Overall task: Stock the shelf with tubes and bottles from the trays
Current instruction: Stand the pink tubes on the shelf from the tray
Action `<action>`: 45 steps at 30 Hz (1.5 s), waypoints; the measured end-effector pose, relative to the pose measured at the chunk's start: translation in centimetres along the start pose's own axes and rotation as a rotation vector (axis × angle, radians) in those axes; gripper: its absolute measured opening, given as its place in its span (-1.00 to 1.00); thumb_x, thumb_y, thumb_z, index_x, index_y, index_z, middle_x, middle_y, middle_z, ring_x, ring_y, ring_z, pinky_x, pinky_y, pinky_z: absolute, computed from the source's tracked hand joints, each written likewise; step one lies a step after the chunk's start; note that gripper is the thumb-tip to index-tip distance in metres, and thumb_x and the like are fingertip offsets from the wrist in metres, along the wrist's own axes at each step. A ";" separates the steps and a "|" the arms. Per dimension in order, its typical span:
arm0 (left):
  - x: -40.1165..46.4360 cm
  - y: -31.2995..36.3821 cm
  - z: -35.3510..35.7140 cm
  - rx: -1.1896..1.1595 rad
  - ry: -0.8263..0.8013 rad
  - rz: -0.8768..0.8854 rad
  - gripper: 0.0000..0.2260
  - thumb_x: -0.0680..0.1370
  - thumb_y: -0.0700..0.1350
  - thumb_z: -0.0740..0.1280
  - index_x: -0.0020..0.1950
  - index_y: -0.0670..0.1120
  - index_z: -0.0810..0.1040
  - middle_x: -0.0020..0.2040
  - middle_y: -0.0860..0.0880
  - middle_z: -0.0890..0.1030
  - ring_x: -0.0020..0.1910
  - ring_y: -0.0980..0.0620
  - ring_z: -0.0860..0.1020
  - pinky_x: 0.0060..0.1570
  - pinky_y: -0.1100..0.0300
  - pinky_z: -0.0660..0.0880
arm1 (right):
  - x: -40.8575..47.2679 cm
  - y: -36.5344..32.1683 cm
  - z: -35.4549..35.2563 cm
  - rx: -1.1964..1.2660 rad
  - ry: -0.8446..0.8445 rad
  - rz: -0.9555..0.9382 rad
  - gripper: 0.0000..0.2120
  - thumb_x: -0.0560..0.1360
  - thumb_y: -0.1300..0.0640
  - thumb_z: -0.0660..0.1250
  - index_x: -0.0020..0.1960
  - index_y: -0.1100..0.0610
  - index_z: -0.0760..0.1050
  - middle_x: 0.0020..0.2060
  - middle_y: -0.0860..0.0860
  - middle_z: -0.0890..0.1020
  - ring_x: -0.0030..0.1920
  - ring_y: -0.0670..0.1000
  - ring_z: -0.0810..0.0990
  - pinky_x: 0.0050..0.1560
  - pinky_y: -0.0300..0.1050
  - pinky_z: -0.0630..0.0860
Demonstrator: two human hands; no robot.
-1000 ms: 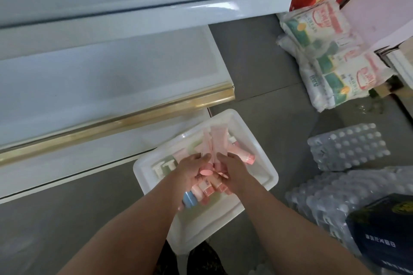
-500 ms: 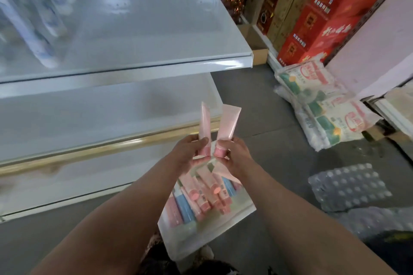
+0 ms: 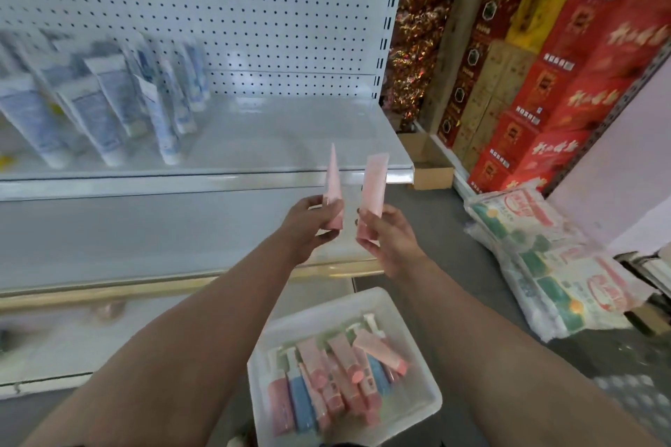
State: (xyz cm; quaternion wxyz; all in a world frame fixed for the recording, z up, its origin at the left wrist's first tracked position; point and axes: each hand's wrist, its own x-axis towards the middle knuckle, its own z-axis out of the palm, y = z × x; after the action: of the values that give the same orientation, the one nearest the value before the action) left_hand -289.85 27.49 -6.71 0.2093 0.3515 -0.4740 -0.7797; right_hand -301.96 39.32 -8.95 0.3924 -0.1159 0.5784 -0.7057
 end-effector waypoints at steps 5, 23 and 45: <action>-0.3 3.5 0.8 0.107 0.012 0.121 -0.79 0.51 -0.11 0.48 0.10 -0.13 0.60 -0.05 -0.06 0.60 -0.17 0.03 0.53 -0.16 0.18 0.47 | 0.1 -3.7 2.5 0.012 -0.088 -0.051 -0.54 0.50 0.13 0.49 0.34 0.17 0.45 0.07 0.11 0.58 0.08 0.07 0.59 0.00 -0.09 0.63; 4.5 12.7 -2.4 0.217 0.183 0.432 -0.72 0.57 -0.08 0.39 0.22 -0.13 0.44 -0.04 -0.10 0.55 -0.15 0.00 0.54 -0.21 0.13 0.53 | 6.0 -10.9 11.4 0.001 -0.221 -0.107 -0.61 0.60 0.05 0.37 0.36 0.11 0.37 -0.02 0.12 0.57 -0.11 0.05 0.57 0.04 -0.01 0.62; 16.7 18.2 -8.9 0.271 0.367 0.482 -0.71 0.49 -0.24 0.47 0.16 -0.09 0.51 -0.04 -0.05 0.66 -0.18 0.02 0.63 -0.18 0.25 0.57 | 18.8 -10.0 19.7 -0.058 -0.146 -0.205 -0.69 0.56 0.29 0.32 0.24 0.08 0.35 -0.01 0.11 0.57 -0.05 0.06 0.54 -0.08 -0.06 0.48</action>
State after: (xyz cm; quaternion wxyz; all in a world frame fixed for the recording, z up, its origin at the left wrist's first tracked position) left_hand -294.41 2.80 0.86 0.4208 0.3886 -0.5972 -0.5614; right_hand -306.50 12.35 0.63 0.3559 -0.2368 0.5535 -0.7148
